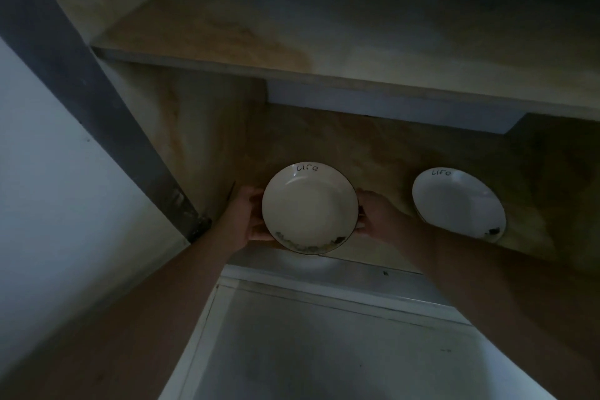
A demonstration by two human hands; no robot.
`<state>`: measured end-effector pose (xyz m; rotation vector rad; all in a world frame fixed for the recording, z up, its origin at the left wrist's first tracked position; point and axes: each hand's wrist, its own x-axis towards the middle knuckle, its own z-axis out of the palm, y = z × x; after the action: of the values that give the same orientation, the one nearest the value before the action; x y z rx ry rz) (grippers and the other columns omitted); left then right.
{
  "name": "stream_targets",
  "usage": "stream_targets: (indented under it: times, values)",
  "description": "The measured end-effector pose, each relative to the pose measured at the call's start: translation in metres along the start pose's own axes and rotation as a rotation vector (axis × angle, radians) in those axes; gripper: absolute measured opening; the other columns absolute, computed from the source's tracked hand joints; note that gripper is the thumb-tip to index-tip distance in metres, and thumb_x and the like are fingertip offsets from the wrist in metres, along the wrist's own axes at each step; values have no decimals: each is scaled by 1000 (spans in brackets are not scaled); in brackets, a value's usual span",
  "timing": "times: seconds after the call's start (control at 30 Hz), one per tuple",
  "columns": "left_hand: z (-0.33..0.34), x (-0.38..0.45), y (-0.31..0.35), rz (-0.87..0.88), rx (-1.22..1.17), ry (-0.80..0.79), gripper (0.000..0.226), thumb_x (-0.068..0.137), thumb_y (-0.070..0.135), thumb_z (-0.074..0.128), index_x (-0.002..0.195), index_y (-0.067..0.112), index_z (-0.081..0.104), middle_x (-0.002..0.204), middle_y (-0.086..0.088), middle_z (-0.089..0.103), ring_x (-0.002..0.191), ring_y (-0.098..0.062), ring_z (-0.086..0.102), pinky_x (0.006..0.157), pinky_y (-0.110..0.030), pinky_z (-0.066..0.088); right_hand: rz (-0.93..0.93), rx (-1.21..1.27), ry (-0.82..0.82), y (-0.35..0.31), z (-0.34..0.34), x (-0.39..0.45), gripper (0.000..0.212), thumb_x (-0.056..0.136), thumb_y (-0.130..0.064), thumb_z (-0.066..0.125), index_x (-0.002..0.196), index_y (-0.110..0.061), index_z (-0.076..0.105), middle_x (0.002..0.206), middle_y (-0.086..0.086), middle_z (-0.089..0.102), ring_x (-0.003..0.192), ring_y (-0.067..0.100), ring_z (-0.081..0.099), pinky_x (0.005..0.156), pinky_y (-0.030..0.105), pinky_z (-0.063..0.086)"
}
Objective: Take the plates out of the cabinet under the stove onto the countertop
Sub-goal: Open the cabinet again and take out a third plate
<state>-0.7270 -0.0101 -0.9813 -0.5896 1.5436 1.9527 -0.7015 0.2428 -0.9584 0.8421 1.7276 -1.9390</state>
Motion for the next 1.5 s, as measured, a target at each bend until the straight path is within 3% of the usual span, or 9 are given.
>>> stream_targets:
  times: [0.13, 0.27, 0.43, 0.6, 0.77, 0.9, 1.07, 1.23, 1.5]
  values:
    - [3, -25, -4, -70, 27, 67, 43, 91, 42, 49, 121, 16, 65, 116, -12, 69, 105, -36, 65, 73, -56, 59, 22, -83, -11, 3, 1, -14, 22, 91, -36, 58, 109, -24, 61, 110, 2, 64, 100, 27, 61, 92, 51, 50]
    - [16, -81, -6, -85, 38, 181, 38, 89, 46, 48, 113, 22, 65, 112, -8, 69, 100, -33, 63, 73, -49, 57, 70, -148, -76, 5, 2, -60, 39, 98, -45, 44, 131, -26, 52, 125, 3, 63, 110, 28, 62, 93, 49, 51]
    - [21, -174, -13, -163, 33, 190, 36, 96, 49, 40, 122, 29, 55, 128, 0, 56, 115, -31, 55, 91, -64, 49, 212, -102, -94, 7, -7, -155, 31, 95, -46, 47, 120, -31, 59, 124, -1, 66, 108, 20, 64, 77, 41, 56]
    - [42, -310, 23, -229, -25, 227, 34, 94, 46, 40, 119, 29, 56, 128, 0, 56, 112, -30, 57, 73, -52, 58, 312, -19, -8, -20, 1, -285, 45, 99, -54, 35, 135, -31, 46, 135, -2, 54, 126, 23, 50, 92, 47, 48]
    - [55, -446, 62, -318, -94, 290, 32, 90, 49, 46, 113, 35, 64, 123, 7, 62, 108, -24, 62, 74, -56, 59, 417, 54, -14, -60, 3, -425, 46, 97, -61, 26, 111, -35, 62, 115, 1, 67, 105, 22, 63, 75, 41, 53]
    - [70, -546, 104, -339, -146, 281, 32, 84, 43, 50, 109, 36, 69, 120, 2, 66, 105, -27, 65, 71, -59, 58, 430, 86, -24, -101, 4, -518, 45, 99, -58, 28, 115, -35, 63, 117, -3, 69, 102, 16, 67, 77, 41, 55]
    - [75, -640, 155, -329, -191, 226, 44, 62, 50, 53, 99, 38, 74, 118, 0, 67, 102, -27, 65, 75, -58, 56, 384, 55, -62, -147, 19, -605, 46, 100, -57, 26, 123, -37, 61, 124, -6, 66, 116, 16, 59, 97, 46, 49]
    - [49, -709, 207, -148, -142, 71, 47, 83, 39, 41, 124, 33, 63, 132, -5, 59, 108, -30, 61, 68, -54, 57, 202, 14, -81, -190, 44, -682, 41, 97, -61, 30, 110, -47, 66, 110, -13, 72, 100, 9, 69, 76, 33, 59]
    - [43, -779, 300, 26, 29, -213, 48, 92, 38, 32, 132, 36, 60, 131, 2, 62, 102, -21, 64, 73, -56, 56, -161, 62, 42, -228, 72, -804, 33, 95, -61, 33, 111, -52, 61, 112, -15, 70, 101, 5, 67, 72, 29, 59]
